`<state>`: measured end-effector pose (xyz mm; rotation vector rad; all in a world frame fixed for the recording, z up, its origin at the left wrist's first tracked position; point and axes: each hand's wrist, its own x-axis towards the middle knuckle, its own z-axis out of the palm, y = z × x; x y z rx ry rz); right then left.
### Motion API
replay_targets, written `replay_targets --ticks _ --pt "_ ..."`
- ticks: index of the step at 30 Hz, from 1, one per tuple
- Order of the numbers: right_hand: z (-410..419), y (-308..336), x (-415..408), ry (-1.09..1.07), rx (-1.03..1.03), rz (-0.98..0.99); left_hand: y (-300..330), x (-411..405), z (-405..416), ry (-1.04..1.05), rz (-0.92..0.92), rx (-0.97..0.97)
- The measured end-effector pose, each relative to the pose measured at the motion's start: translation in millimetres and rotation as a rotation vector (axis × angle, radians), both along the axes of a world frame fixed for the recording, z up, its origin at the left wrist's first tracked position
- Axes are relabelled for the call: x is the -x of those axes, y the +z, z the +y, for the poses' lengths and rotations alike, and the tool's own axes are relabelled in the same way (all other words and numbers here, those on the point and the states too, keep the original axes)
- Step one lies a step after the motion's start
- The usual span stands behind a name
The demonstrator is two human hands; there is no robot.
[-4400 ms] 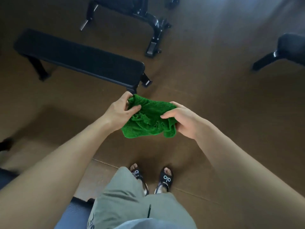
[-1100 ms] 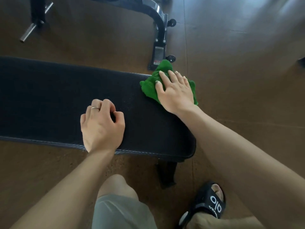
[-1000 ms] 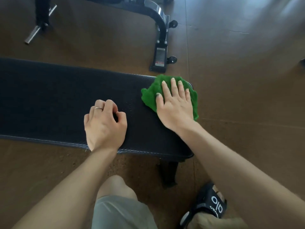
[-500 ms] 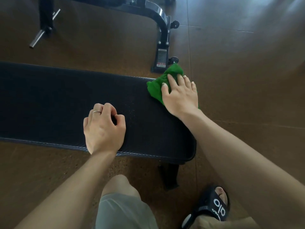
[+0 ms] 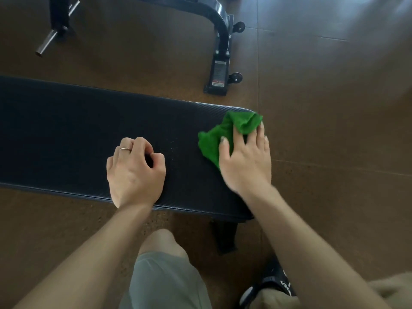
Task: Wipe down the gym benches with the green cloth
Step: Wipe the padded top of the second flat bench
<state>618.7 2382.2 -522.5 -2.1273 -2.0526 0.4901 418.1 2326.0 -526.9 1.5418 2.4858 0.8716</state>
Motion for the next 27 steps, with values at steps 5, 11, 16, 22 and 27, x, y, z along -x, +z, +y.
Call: replay_targets --ticks 5,11,16,22,27 --pt "58 4 4 -0.117 0.048 0.051 1 0 1 0.005 -0.006 -0.001" --pt "-69 12 1 -0.185 0.072 0.159 0 -1 1 0.013 -0.008 -0.004" --pt "-61 9 -3 -0.187 0.102 0.101 -1 -1 0 -0.003 0.015 -0.009" --pt "60 10 -5 -0.295 0.086 0.189 2 -2 3 0.003 0.018 0.018" --pt "10 7 -9 -0.279 0.053 0.187 0 -1 3 0.002 0.028 0.006"
